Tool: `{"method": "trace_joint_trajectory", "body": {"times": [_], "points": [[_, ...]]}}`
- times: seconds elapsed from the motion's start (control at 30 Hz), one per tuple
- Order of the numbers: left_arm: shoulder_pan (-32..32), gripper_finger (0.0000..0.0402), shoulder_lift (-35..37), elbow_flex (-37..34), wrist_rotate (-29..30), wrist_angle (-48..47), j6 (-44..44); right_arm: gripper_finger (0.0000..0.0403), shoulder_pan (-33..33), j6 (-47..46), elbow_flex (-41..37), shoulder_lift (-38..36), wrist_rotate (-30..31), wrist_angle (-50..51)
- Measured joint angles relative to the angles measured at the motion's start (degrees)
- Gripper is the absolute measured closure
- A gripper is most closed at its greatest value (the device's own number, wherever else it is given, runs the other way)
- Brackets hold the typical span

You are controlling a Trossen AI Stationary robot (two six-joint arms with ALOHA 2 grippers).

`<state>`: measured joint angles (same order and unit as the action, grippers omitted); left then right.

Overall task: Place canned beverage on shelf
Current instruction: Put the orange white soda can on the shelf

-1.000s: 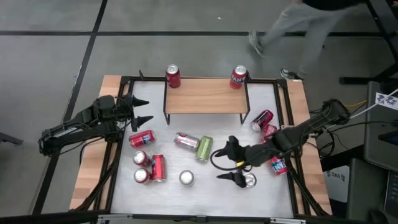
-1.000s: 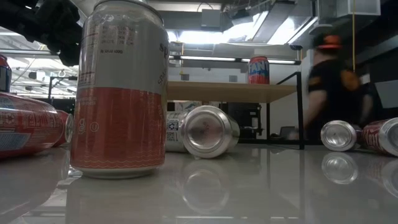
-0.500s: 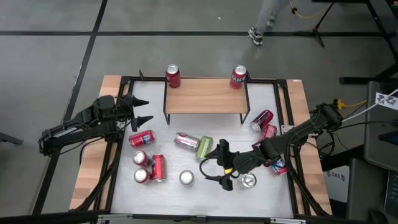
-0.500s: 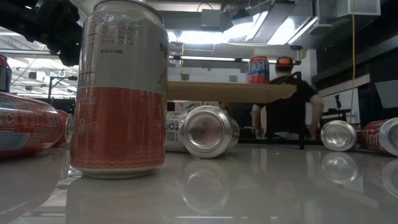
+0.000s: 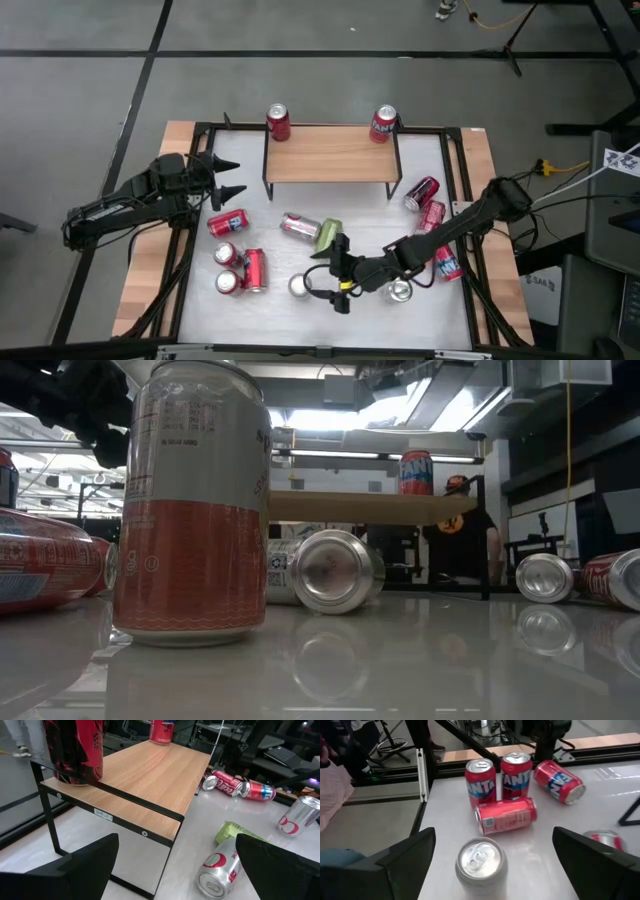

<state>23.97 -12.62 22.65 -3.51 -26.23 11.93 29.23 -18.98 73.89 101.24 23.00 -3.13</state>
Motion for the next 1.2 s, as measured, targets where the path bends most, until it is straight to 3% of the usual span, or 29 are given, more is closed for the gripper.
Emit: {"method": "trace_joint_trajectory", "body": {"times": [1.2], "points": [[0.0,0.0005,0.0,0.0,-0.6,3.2,0.1,0.0013,0.0,-1.7,0.0,10.3,0.7,-7.9]]}}
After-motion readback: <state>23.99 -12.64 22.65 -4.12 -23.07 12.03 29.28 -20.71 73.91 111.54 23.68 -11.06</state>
